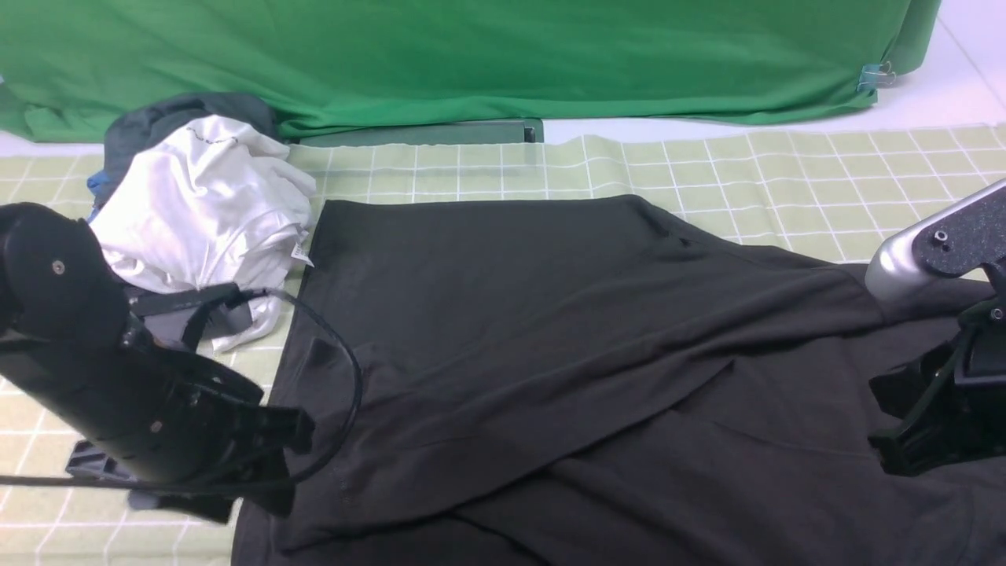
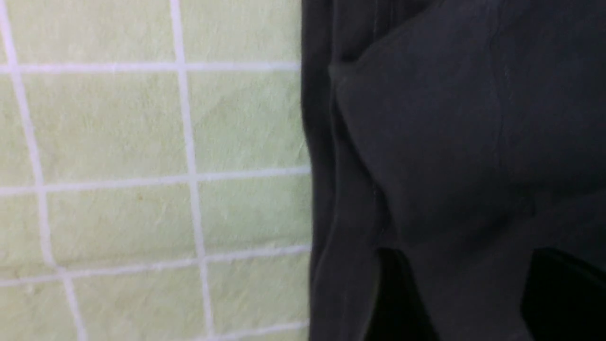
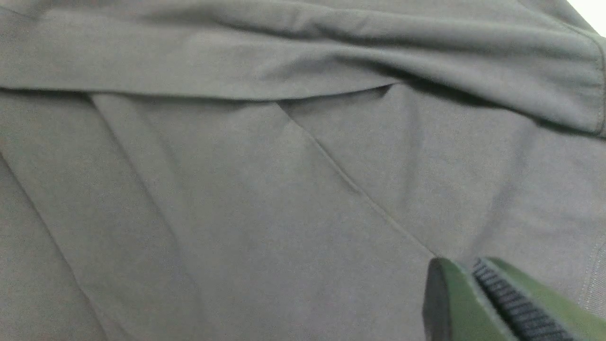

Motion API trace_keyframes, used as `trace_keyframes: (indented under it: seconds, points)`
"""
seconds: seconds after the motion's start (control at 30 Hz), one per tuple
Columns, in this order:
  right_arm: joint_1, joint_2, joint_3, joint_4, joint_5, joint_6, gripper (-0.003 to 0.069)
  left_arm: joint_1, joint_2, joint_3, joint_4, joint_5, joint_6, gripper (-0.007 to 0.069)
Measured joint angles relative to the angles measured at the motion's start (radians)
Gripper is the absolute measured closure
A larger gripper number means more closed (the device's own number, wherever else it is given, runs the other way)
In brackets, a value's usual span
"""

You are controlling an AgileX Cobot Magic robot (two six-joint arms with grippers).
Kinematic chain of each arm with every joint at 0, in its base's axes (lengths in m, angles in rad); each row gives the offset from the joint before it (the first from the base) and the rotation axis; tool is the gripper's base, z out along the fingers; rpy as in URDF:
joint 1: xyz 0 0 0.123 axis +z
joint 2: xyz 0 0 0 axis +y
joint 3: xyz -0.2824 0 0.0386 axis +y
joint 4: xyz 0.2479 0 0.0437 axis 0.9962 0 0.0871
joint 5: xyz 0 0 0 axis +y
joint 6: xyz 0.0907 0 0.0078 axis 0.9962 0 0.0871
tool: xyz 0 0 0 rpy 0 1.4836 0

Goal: Fold a long-sleeved shirt over a green coffee tablecloth.
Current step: 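Fold the left side of the dark shirt inward over its body with the left gripper, then grasp the near edge of the shirt at its hem and shoulder corners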

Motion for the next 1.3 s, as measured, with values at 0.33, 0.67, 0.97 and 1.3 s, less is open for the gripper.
trace_keyframes:
  seconds: [0.33,0.67,0.97,1.3]
  points:
    - [0.000,0.000,0.000,0.000,-0.008,0.000,0.0570,-0.111,-0.016,0.174,0.071,0.048,-0.020,0.0181]
    - [0.000,0.000,0.000,0.000,-0.015,-0.004,0.0551,-0.296,-0.016,0.259,0.186,-0.039,-0.304,0.0181]
    - [0.000,0.000,0.000,0.000,-0.015,-0.008,0.0536,-0.298,-0.016,0.261,0.125,-0.060,-0.329,0.0211]
    - [0.000,0.000,-0.003,0.012,0.008,-0.072,0.0526,-0.298,-0.036,0.315,0.112,-0.083,-0.329,0.0596]
